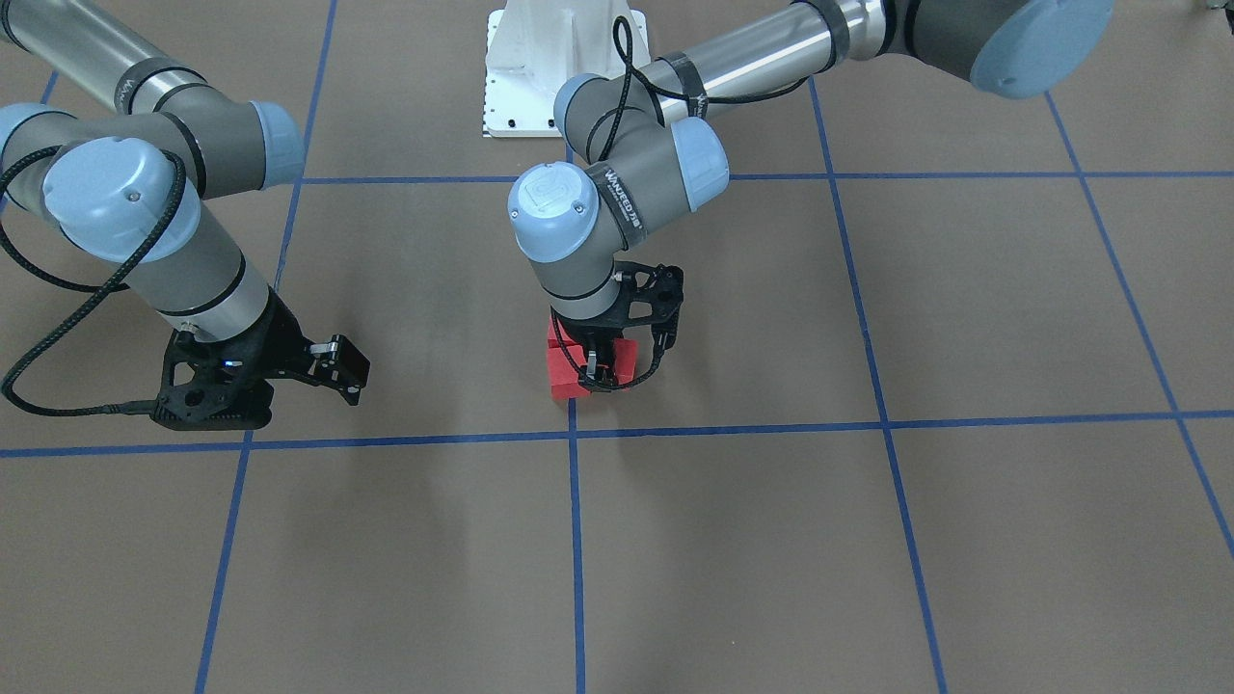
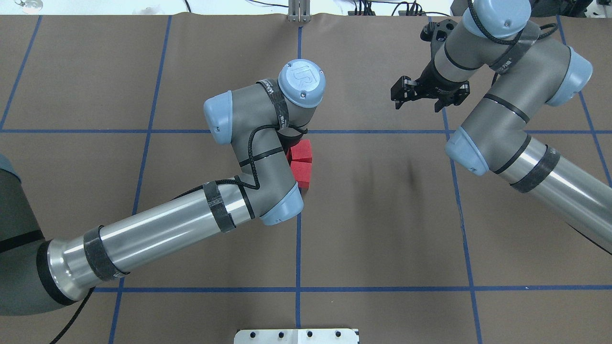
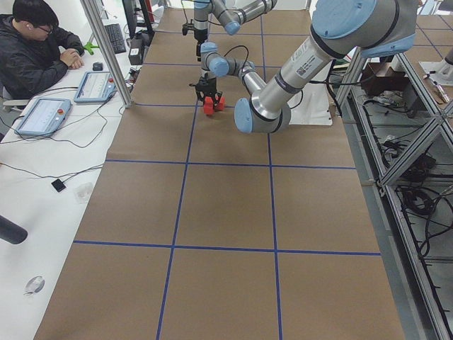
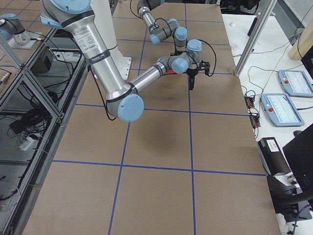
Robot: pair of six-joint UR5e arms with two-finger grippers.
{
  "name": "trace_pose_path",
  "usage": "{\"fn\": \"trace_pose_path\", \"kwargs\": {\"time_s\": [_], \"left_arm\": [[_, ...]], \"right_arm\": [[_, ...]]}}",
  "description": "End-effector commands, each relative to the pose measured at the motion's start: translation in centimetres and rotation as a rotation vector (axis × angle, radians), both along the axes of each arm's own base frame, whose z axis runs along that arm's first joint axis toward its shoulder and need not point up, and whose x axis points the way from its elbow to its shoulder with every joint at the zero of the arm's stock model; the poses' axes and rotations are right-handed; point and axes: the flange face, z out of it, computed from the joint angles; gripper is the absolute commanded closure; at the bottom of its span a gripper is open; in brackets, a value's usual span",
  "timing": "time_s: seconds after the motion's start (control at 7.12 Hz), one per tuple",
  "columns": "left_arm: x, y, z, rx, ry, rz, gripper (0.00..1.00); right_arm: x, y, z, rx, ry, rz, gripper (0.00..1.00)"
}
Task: Form red blocks into L shape at center
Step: 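Lower the red cube next to the farther center cube with the left gripper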
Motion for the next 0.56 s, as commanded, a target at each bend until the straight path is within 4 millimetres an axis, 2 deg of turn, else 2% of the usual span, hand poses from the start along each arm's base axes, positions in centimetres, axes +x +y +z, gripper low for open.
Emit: {"fn": "trace_pose_path", "kwargs": {"time_s": [0.0,0.14,0.28,0.42], "left_arm": [[-0.03,-0.04,-0.12,0.001,0.001,0.0,0.83],[-0.04,-0.05,0.01,0.001,-0.001,-0.001,0.53],[-0.09,-0.18,0.04,0.011,-0.007,-0.008,0.36],[-0.09,-0.18,0.04,0.011,-0.007,-0.008,0.3]], "right_arm": [[0.09,-0.05,0.0,0.0,0.0,0.001,0.01],[0.09,-0.05,0.0,0.0,0.0,0.001,0.01],[0.11,-0.03,-0.07,0.001,-0.001,0.001,0.01],[0.09,-0.05,0.0,0.0,0.0,0.001,0.01]]}}
